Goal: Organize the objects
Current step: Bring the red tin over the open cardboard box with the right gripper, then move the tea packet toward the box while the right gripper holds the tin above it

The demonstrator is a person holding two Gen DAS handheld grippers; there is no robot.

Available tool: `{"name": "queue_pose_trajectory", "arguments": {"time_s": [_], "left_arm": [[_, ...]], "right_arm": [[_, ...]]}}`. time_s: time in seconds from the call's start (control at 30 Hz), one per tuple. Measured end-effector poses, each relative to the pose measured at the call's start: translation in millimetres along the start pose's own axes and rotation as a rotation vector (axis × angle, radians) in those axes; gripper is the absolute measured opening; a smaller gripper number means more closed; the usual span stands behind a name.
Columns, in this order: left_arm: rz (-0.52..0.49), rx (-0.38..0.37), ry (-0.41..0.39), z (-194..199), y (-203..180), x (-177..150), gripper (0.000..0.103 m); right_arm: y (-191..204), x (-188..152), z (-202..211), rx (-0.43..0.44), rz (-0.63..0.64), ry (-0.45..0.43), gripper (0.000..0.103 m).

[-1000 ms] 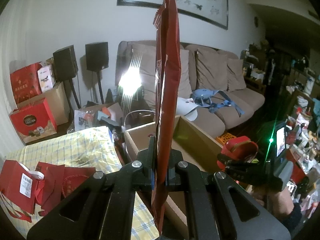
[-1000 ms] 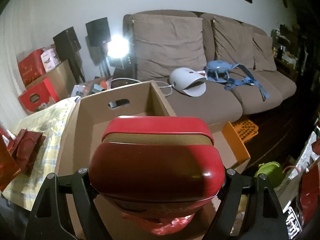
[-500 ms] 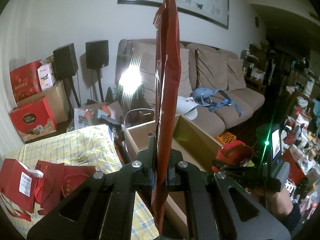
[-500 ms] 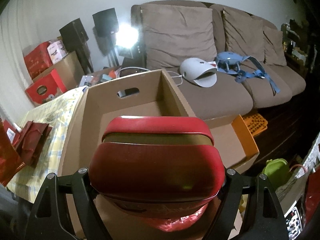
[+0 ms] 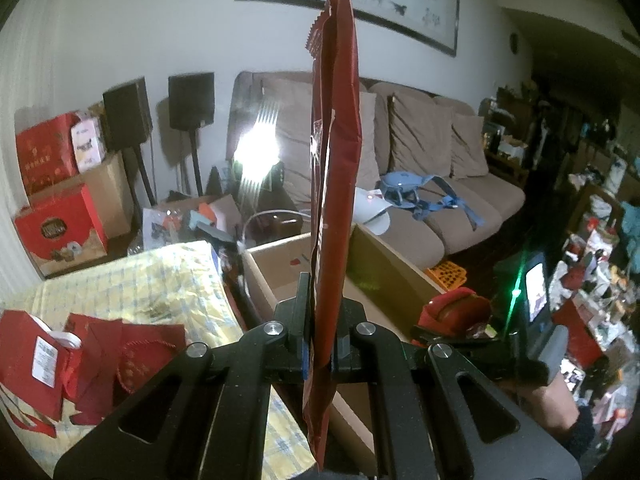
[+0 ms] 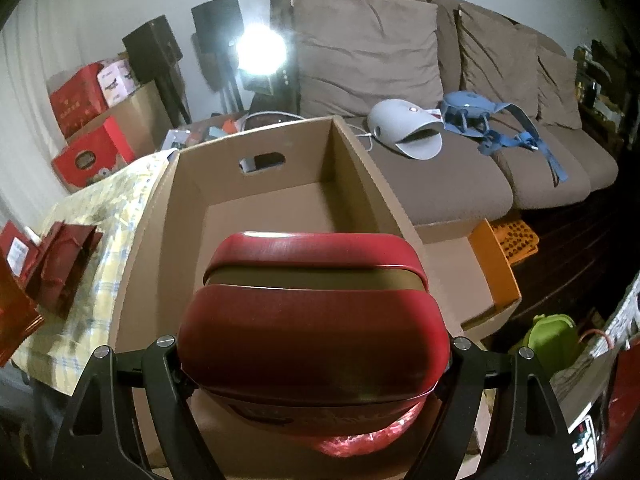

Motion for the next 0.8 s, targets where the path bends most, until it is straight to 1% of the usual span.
{"name": "queue_pose_trajectory", "arguments": {"time_s": [0.07,0.13,0.27,0.37,0.43,0.53,0.67,0.8], "left_arm": [[0.008,-0.017,0.007,-1.0,0.7,0.0,0.006],[0.014,-0.049,0.011,-1.7,1.1,-0.4,0.006],[-0.013,-0.074,-0.009,1.2,-7.3,1.4,0.006],[0.012,-0.174,-0.017,1.5,-10.2,0.3,0.006],[0.013,-0.219,-0.025,2.0,-13.9,-0.1,0.006],[-0.007,-0.235,-0.040,5.4,-21.5,-0.1,0.006],[0.022,-0.289,-0.031,1.1,-22.9,4.2,0.006],[0.025,-0.328,-0.024,-5.7,-28.5,13.5,0.006]], "right_arm": [[1.4,-1.2,-2.0,-0.013,0.012,0.007,0.083],[2.3,-2.2,-4.6,-0.020,0.020,0.018,0.083],[2.9,-4.4,-7.9,-0.023,0.021,0.032,0.083],[2.3,-4.8,-8.8,-0.027,0.020,0.038,0.083],[1.7,-4.3,-8.6,-0.030,0.019,0.037,0.083],[2.0,-4.1,-8.0,-0.036,0.017,0.035,0.083],[1.8,-4.0,-8.9,-0.037,0.013,0.039,0.083],[2.5,-4.7,-10.7,-0.045,0.016,0.050,0.083]]}}
Point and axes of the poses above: each gripper's, at about its wrist camera, not at the fingertips, and z roughly against the way its jaws point, y to its left, x to its top, the point moved 1 cm from there along -z, roughly the way its jaws point, and after that the axes turned 11 degrees about -z, right-handed, at the moved point
